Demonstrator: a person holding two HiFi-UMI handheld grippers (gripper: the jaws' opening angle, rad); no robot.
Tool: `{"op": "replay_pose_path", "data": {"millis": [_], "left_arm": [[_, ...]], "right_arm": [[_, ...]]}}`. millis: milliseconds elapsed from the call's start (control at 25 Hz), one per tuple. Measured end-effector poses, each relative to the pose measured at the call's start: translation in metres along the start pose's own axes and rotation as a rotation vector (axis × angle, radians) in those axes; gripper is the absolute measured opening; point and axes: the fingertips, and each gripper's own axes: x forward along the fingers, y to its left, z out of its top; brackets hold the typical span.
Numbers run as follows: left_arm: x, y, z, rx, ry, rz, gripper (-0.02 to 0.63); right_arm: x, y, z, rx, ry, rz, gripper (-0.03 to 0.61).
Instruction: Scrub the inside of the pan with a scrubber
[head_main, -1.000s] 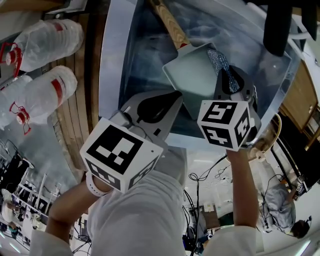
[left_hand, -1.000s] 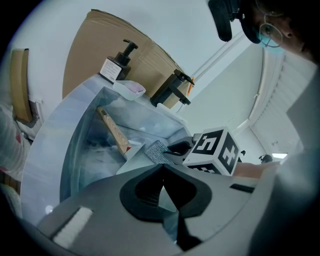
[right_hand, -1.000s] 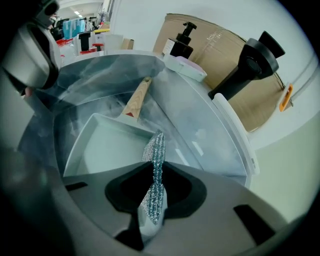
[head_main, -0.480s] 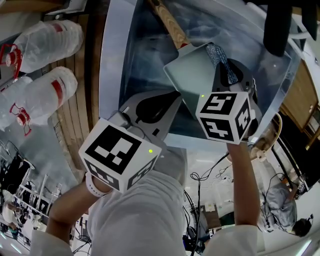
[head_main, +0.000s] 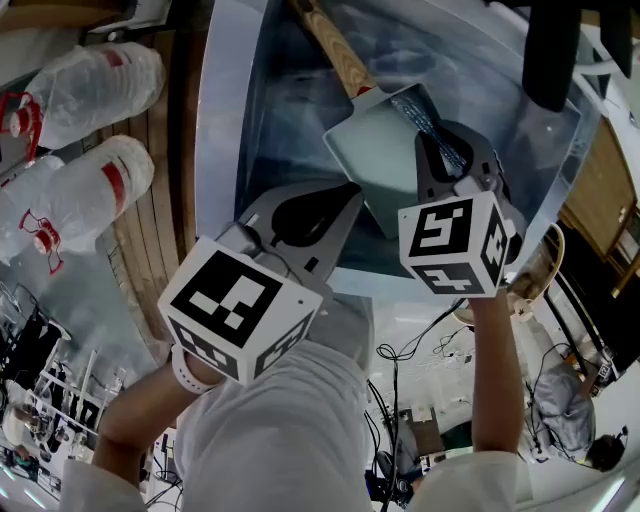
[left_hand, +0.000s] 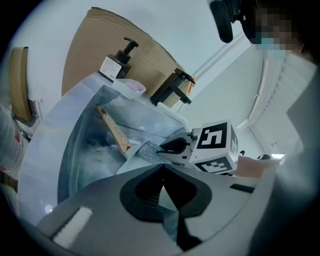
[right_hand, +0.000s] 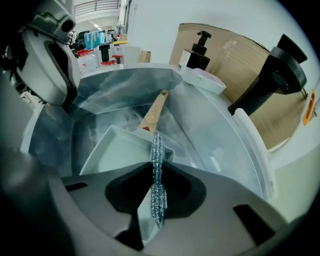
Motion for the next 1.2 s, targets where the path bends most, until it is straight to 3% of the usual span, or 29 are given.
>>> {"op": "replay_pose_path", "data": {"millis": [520, 1200], "left_arm": [[-0.004, 0.008, -0.005, -0.004, 0.008, 0.035, 0.005], [-0.012, 0.01, -0.011, -0.005, 0.015, 0.047, 0.005]], "right_arm": [[-0.004, 0.055, 0.029, -0.024, -0.099, 0.177, 0.055], [-0.017, 0.099, 0.039, 0.153, -0.183, 0.363, 0.055]]}}
